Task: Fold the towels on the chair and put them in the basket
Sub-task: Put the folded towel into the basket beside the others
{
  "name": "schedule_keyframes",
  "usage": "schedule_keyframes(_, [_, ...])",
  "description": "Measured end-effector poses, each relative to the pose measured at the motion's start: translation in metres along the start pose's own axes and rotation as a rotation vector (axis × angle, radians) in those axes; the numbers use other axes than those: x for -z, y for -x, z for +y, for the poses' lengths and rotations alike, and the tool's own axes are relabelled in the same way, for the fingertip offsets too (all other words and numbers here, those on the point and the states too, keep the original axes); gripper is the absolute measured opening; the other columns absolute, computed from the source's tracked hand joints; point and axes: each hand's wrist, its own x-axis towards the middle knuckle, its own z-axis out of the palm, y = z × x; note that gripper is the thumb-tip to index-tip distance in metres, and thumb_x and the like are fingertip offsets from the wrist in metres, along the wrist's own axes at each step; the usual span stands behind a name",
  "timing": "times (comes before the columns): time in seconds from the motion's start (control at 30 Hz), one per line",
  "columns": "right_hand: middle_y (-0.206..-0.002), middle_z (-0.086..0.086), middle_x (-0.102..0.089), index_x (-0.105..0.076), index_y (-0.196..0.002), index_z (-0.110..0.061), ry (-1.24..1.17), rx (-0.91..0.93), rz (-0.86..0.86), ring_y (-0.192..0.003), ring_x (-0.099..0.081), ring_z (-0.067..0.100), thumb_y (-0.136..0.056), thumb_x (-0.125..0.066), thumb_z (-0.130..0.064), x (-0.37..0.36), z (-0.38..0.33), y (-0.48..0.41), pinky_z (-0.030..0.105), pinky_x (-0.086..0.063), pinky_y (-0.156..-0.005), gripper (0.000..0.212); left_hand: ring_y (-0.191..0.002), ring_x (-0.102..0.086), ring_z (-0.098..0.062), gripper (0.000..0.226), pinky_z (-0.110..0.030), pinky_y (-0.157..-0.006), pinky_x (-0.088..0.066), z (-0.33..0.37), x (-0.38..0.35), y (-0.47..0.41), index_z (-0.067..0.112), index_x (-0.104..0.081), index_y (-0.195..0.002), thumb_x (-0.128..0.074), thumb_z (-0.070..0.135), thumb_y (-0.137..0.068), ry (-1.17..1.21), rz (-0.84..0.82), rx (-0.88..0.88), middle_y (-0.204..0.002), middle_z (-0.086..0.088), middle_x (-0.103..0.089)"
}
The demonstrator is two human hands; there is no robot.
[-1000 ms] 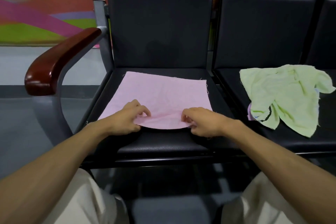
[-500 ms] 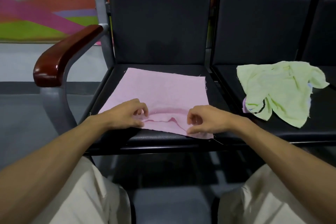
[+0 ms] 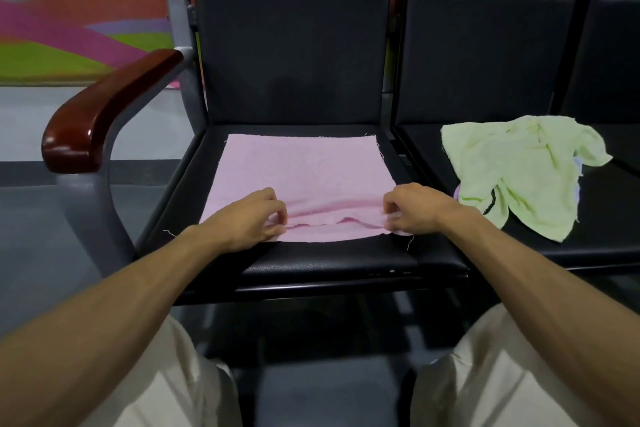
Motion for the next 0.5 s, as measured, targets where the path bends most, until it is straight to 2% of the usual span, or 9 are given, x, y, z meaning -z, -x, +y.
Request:
schedule_keyframes(0.07, [-0.110,-0.005,-0.055,-0.061,-0.108,-0.026,-0.001,0.090,0.054,-0.105,-0.052,0.015,-0.086,-0.063,-0.044,-0.003,-0.009,0.006,0.036,-0.043,-0.094,0.028,-0.090,-0.051,-0.007,0.008,-0.034,-0.086,-0.047,0.000,0.002,0.006,0.029,-0.061,-0.094,-0.057,0.036,-0.093,-0.007,0.034,-0.016,-0.102,0.012,-0.045])
schedule_keyframes(0.13, [-0.110,-0.007,-0.055,-0.060,-0.113,-0.029,-0.101,0.190,0.106,-0.104,-0.051,0.012,-0.088,-0.060,-0.049,-0.008,-0.020,0.011,0.035,-0.044,-0.094,0.032,-0.094,-0.050,-0.010,0.009,-0.034,-0.087,-0.045,0.000,0.004,0.011,0.028,-0.061,-0.093,-0.056,0.035,-0.094,-0.003,0.080,-0.051,-0.102,0.012,-0.045])
schedule_keyframes(0.23, [-0.109,-0.011,-0.054,-0.061,-0.111,-0.033,-0.110,0.235,0.055,-0.103,-0.052,0.011,-0.090,-0.059,-0.047,-0.011,-0.025,0.013,0.037,-0.046,-0.093,0.025,-0.097,-0.046,-0.006,0.012,-0.028,-0.090,-0.041,0.002,0.006,0.019,0.025,-0.060,-0.093,-0.054,0.035,-0.095,0.033,0.071,-0.097,-0.101,0.014,-0.046])
schedule_keyframes(0.33, [-0.105,-0.011,-0.054,-0.062,-0.106,-0.032,-0.120,0.233,0.005,-0.101,-0.052,0.011,-0.086,-0.064,-0.046,-0.010,-0.017,0.017,0.034,-0.045,-0.094,0.025,-0.095,-0.046,0.000,0.013,-0.024,-0.089,-0.041,0.003,0.007,0.029,0.022,-0.060,-0.095,-0.053,0.033,-0.096,0.040,-0.015,-0.127,-0.099,0.014,-0.048])
schedule_keyframes(0.43, [-0.098,-0.015,-0.048,-0.060,-0.105,-0.030,-0.136,0.232,-0.004,-0.093,-0.049,0.007,-0.082,-0.071,-0.045,-0.012,-0.014,0.022,0.027,-0.043,-0.089,0.030,-0.101,-0.046,-0.001,0.006,-0.025,-0.094,-0.041,-0.006,0.007,0.036,0.028,-0.059,-0.097,-0.057,0.033,-0.094,0.016,-0.053,-0.100,-0.104,0.017,-0.044])
schedule_keyframes(0.5, [-0.096,-0.015,-0.048,-0.060,-0.104,-0.027,-0.143,0.227,0.009,-0.090,-0.049,0.007,-0.082,-0.072,-0.041,-0.013,-0.014,0.022,0.026,-0.043,-0.086,0.029,-0.105,-0.043,-0.004,0.012,-0.024,-0.096,-0.038,-0.010,0.010,0.040,0.031,-0.057,-0.103,-0.060,0.035,-0.092,0.019,-0.075,-0.065,-0.109,0.019,-0.040])
